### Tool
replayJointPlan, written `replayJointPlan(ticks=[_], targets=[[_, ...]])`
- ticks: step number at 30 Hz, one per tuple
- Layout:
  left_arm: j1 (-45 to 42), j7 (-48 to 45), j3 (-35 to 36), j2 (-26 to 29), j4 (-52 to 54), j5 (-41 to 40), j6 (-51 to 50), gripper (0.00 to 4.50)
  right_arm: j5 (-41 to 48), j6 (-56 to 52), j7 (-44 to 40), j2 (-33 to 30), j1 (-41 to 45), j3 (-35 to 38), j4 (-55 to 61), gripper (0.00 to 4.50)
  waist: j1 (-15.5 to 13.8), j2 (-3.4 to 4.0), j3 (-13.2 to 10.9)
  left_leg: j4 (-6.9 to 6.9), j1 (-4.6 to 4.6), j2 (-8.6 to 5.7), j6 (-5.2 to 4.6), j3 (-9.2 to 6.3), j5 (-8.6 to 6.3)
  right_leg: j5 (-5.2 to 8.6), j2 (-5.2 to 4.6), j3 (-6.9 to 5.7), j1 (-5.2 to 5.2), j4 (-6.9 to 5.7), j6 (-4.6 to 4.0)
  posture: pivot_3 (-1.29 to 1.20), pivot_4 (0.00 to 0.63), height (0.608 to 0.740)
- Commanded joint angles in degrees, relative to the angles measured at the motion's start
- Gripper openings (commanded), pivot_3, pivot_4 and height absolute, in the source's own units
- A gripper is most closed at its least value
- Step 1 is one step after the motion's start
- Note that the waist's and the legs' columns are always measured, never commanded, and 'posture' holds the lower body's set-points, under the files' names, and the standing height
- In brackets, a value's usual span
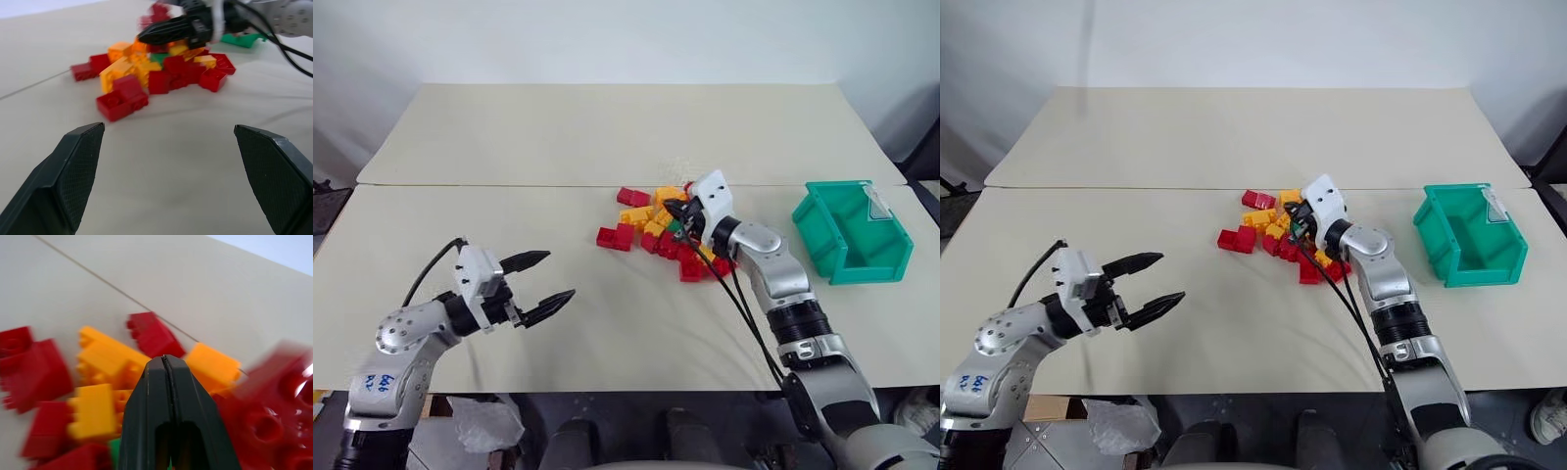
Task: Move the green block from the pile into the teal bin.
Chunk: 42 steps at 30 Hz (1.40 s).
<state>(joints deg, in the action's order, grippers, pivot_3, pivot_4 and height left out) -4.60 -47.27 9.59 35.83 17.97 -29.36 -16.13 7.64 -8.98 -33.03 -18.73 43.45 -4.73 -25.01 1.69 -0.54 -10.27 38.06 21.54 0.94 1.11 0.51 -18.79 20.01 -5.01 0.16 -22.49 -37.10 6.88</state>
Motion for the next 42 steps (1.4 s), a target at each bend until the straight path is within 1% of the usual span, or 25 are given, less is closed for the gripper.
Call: replayJointPlan(ticks=[1,7,12,16,18,23,27,29,31,34,37,38,39,41,42], targets=[[-3.84,-0.21,-3.41,-1.00,-0.24,2.15,1.25,4.50,-0.44,1.71,0.25,-2.19,0.24,2.62,-0.42,0.03,-0.04,0.00,0.00,0.01,0.00,-0.01,-0.01,0.01,0.00,0.00,0.00,0.00,0.01,0.00,0.01,0.00,0.150,0.740],[-12.35,1.09,-8.46,-3.25,-6.32,6.89,1.04,4.50,-0.91,2.10,-0.52,-6.83,-1.05,4.75,-2.55,0.03,-0.02,0.00,0.00,0.03,0.00,-0.06,-0.08,0.10,0.04,-0.03,0.02,0.02,0.01,-0.02,0.06,0.00,0.150,0.740],[-15.89,1.05,-9.98,-4.33,-8.55,8.52,1.23,4.50,0.07,1.64,-6.18,-12.08,-2.68,5.37,-0.65,0.03,0.18,0.00,0.00,0.02,0.01,-0.03,-0.08,0.14,0.04,-0.03,0.23,0.08,-0.02,0.00,0.07,0.00,0.150,0.740],[-15.04,0.60,-8.64,-3.59,-9.83,8.90,2.05,4.50,3.56,0.40,-14.08,-15.50,-2.97,5.89,4.02,0.03,0.46,0.00,0.00,0.00,0.01,0.08,-0.07,0.23,0.04,-0.03,0.33,0.16,-0.06,0.04,0.08,0.00,0.150,0.740],[-13.95,0.47,-7.55,-2.68,-10.33,9.26,2.51,4.50,3.70,-1.30,-15.67,-17.43,-3.28,6.25,5.62,0.03,0.39,0.00,0.00,0.01,0.01,0.14,-0.06,0.23,0.05,-0.03,0.32,0.17,-0.06,0.05,0.08,0.00,0.150,0.740],[-9.57,0.12,-3.09,0.48,-10.78,8.75,3.21,4.50,5.97,-3.17,-22.67,-24.21,-6.90,8.11,11.15,0.03,-0.10,0.00,0.00,0.04,0.01,0.20,-0.05,0.21,0.05,-0.03,0.23,0.17,-0.05,0.09,0.07,0.00,0.150,0.740],[-6.47,-0.48,-0.13,1.78,-10.20,7.85,3.60,4.50,6.53,-1.54,-25.73,-29.35,-11.20,11.22,10.50,0.03,-0.54,0.00,-0.01,0.05,0.02,0.10,-0.08,0.18,0.04,-0.03,0.08,0.15,0.00,0.15,0.07,0.00,0.150,0.740],[-5.63,-0.80,0.72,1.79,-9.82,7.35,3.76,4.50,6.99,0.07,-26.46,-30.95,-13.44,13.27,8.74,0.03,-0.69,0.00,-0.01,0.05,0.01,0.04,-0.11,0.16,0.02,-0.03,-0.02,0.14,0.00,0.18,0.07,0.00,0.150,0.740],[-5.32,-0.88,1.08,1.44,-9.57,7.06,3.71,4.50,7.42,2.14,-27.34,-31.62,-14.92,14.75,7.30,0.03,-0.73,0.00,-0.01,0.05,0.01,-0.01,-0.13,0.20,0.02,-0.03,-0.07,0.13,0.01,0.20,0.07,0.00,0.150,0.740],[-5.27,-1.02,0.81,1.08,-9.27,6.95,3.59,4.50,8.39,3.00,-27.20,-30.61,-15.78,16.11,6.64,0.03,-0.58,0.00,-0.01,0.08,0.00,-0.01,-0.14,0.25,0.03,-0.03,-0.07,0.11,0.01,0.21,0.08,0.00,0.150,0.740],[-5.67,-1.58,0.37,0.95,-9.47,6.87,3.59,4.50,10.54,1.98,-27.34,-27.85,-15.15,15.52,9.89,0.03,0.13,0.00,-0.01,0.07,-0.06,0.04,-0.11,0.30,0.04,-0.03,-0.03,0.13,0.00,0.20,0.08,0.00,0.150,0.740],[-5.89,-1.73,0.19,0.93,-9.55,6.85,3.56,4.50,11.38,0.19,-27.28,-26.96,-14.59,14.92,11.32,0.03,0.20,0.00,-0.01,0.06,-0.08,0.09,-0.10,0.33,0.05,-0.03,0.02,0.14,0.00,0.19,0.08,0.00,0.150,0.740],[-6.17,-1.93,-0.03,0.95,-9.66,6.87,3.56,4.50,12.26,-3.06,-28.10,-26.73,-14.16,13.68,12.96,0.19,0.23,0.00,-0.01,0.06,-0.09,0.14,-0.08,0.38,0.06,-0.03,0.08,0.15,0.00,0.18,0.08,0.00,0.150,0.740],[-6.75,-2.25,-0.40,1.03,-9.93,6.97,3.50,4.50,10.76,-4.84,-27.99,-25.72,-12.06,10.63,14.56,0.56,0.16,0.00,-0.01,0.07,-0.12,0.16,-0.05,0.40,0.08,-0.03,0.10,0.17,-0.03,0.15,0.08,0.00,0.150,0.740],[-7.16,-2.47,-0.60,1.09,-10.16,7.04,3.51,4.50,10.60,-8.04,-28.01,-25.25,-10.15,8.84,15.11,0.86,0.15,0.01,-0.01,0.08,-0.14,0.17,-0.05,0.41,0.08,-0.03,0.10,0.18,-0.04,0.13,0.08,0.00,0.150,0.740]])
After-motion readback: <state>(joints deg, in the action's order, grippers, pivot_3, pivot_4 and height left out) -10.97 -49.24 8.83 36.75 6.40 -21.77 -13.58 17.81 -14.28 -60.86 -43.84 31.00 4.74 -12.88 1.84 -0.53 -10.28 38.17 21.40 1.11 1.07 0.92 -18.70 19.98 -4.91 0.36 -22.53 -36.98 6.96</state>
